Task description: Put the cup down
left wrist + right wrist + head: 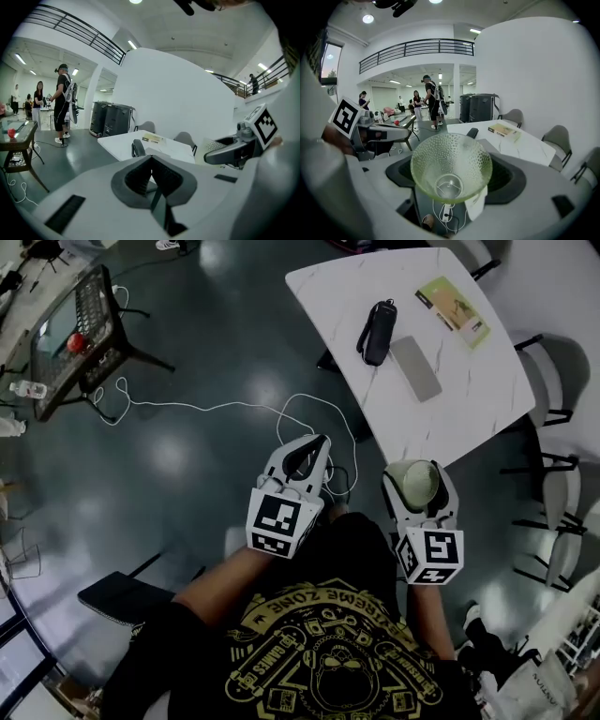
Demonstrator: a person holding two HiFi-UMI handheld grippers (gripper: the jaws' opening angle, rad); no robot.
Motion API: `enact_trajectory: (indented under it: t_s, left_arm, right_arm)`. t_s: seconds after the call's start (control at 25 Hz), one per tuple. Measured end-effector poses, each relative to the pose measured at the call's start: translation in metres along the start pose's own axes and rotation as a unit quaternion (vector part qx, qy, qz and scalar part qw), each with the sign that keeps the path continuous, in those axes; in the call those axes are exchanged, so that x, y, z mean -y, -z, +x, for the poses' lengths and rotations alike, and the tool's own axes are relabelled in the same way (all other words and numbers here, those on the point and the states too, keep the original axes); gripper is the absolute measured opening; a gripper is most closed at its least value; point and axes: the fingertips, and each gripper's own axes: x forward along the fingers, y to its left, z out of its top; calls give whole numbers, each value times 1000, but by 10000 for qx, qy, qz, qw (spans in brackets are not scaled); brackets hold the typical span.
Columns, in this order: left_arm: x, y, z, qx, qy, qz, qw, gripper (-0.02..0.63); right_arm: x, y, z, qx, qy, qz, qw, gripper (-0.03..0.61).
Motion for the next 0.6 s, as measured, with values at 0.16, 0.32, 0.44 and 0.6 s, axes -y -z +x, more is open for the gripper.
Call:
enact_trajectory:
  t_s: [0.16,0.32,0.44,0.6]
  left_arm:
    - [5,-8,15,-3,146,28,9999,6]
    - [6,-6,28,-72,110,13,9999,6]
    - [7,-16,44,-24,-10,12,10000,6]
    - [15,-26,69,-31,-148,-51,9999,6]
  right_arm:
    - [16,-7,8,31,121,-2,9999,402]
    - [34,-16,23,97,100,-88,9999,402]
    - [52,-25,40,182,17,-225,9996,402]
    - [81,-36,57,230,-86,-396,9989,402]
